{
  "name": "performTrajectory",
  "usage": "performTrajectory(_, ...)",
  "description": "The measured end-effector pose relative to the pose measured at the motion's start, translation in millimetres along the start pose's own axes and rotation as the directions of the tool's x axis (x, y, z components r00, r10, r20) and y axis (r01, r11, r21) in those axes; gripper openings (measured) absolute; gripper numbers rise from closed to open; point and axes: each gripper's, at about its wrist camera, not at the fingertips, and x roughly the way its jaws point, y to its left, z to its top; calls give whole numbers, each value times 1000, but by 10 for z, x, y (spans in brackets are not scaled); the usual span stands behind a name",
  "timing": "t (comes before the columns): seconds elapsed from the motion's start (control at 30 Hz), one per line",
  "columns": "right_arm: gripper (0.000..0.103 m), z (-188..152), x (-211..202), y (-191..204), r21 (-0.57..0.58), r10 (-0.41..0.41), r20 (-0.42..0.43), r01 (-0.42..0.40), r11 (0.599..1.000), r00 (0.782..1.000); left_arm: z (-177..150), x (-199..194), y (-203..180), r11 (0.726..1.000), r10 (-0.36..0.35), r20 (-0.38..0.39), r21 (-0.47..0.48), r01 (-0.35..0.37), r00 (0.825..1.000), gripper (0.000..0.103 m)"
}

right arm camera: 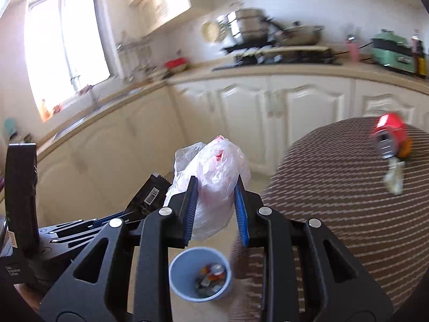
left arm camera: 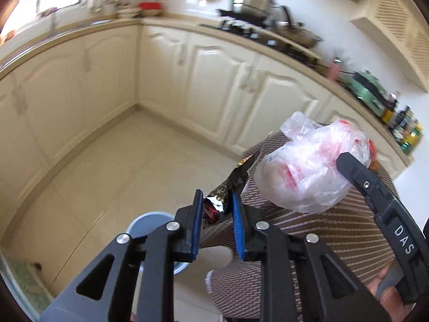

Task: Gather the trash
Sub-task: 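Carry both items over the bin and open both tools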

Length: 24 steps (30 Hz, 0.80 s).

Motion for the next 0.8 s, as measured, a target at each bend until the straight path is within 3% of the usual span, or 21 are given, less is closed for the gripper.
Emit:
performTrajectory(0.17,26,-227,508,384,-49,42,-102,-47,998,994,-136,206,584,995,60,-66,-78,-65,996,20)
performTrajectory(0.4,26,-571,1116,697,-88,60,-222,-81,993,973,-254,696,1123,983,90,-182,-145,-117,979,21)
performTrajectory(0.7,26,-852,1610,668,-90,33,-310,-63,994,950,-278,1200,1260,979,66,-270,-170,-115,960,26)
performTrajectory(0.8,26,-902,1716,599,-82,23,-328,-53,995,944,-305,1302,1269,976,66,-290,-179,-122,955,33)
